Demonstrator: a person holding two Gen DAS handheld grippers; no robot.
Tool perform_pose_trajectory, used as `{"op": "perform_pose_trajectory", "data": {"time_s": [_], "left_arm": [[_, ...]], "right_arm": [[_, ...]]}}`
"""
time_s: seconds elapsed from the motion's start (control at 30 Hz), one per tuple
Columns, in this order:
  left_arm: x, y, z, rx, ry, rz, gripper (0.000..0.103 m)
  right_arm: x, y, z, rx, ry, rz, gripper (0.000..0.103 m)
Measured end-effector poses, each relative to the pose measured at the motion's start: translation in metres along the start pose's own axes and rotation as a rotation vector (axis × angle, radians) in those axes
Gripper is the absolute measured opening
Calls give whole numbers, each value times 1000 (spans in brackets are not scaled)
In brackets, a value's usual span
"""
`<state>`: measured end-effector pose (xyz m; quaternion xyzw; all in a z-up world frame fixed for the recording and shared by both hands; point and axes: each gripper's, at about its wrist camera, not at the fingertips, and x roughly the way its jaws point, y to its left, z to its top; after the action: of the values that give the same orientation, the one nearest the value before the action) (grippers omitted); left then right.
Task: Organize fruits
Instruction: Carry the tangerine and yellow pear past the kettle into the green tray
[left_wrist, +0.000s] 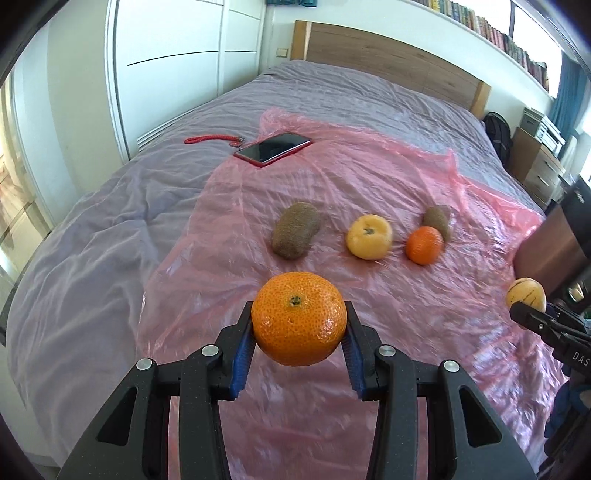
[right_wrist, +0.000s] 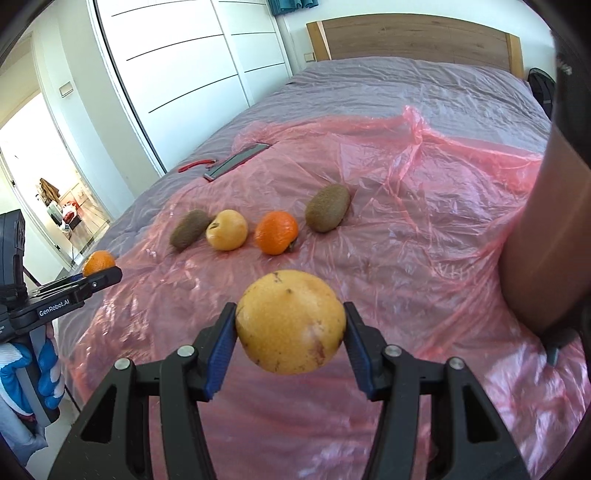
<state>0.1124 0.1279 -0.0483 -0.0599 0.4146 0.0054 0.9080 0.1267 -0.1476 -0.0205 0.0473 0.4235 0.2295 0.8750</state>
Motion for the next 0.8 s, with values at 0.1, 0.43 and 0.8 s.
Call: {"op": "perform_pose_trajectory", "data": {"time_s": [0.1,0.43,0.8], "left_arm": [[-20,-10,-7,18,-4,-30,38],[-84,-56,-36,96,-12,-119,38],[-120,-138,-55,237,-6,-207,38]], "right_arm": [[-24,7,-7,-11,-7,-10,71],[-104,5,-45,-13,-29,-80,71],[-181,-50,-87,70,-78,-178,71]]}}
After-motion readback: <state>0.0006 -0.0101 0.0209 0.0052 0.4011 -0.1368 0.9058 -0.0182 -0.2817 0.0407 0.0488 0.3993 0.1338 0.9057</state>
